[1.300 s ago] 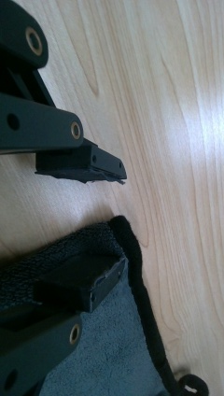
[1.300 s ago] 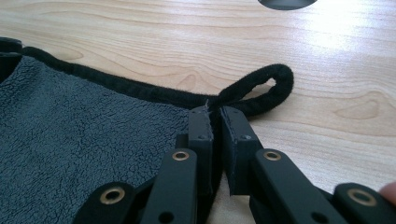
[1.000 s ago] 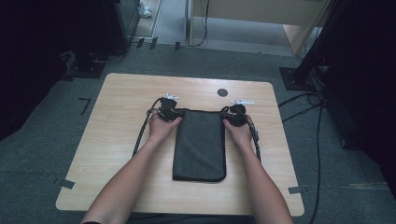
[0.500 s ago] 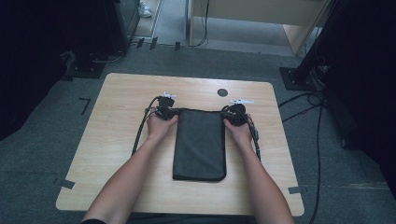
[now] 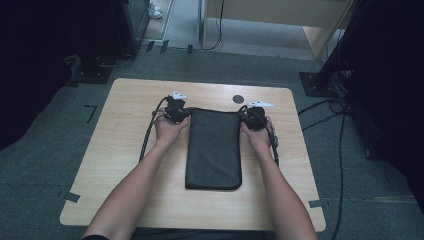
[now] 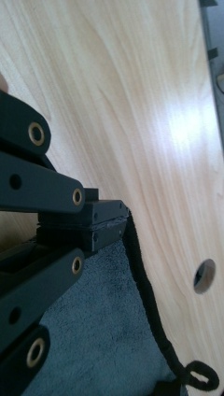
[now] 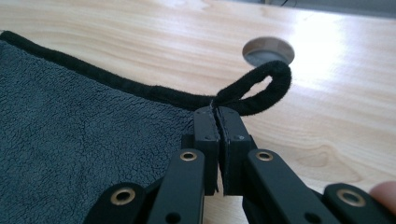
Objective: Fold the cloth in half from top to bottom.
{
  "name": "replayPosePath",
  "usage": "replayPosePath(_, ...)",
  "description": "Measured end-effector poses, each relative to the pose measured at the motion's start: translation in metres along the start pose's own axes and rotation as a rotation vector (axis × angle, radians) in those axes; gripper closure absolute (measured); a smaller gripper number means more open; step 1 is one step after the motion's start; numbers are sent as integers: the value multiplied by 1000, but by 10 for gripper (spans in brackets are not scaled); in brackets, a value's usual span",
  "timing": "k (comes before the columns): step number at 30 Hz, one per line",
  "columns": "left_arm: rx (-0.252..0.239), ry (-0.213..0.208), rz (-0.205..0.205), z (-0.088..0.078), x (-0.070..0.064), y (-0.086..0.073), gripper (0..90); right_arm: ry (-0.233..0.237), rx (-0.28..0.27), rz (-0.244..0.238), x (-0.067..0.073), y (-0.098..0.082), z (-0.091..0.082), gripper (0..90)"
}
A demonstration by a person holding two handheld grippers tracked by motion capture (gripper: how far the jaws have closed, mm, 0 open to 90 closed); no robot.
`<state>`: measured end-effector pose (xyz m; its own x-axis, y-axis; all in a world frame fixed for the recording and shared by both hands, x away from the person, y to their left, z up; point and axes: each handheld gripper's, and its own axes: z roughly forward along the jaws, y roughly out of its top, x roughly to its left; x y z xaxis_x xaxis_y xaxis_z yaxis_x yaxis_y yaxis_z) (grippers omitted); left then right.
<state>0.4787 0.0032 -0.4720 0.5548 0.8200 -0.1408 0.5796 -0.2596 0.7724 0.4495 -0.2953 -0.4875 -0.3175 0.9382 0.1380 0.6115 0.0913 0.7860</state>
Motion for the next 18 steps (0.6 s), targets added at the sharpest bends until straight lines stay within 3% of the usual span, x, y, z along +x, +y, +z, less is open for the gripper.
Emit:
replayPosePath(4,-41,-19,10,-15,-4,3,900,3,-38,-7,1,4,-11,876)
replayPosePath(9,-108,-56,27,-41,-11,-2,900,26,-109,-51,10,3,-39,877)
replayPosePath(13,-147,-88,54,-65,-21,-18,900,48,-148,-99,20,-9,-67,877)
replayPosePath(18,-163,-126,90,-86,-34,-43,900,75,-152,-139,32,-31,-95,877)
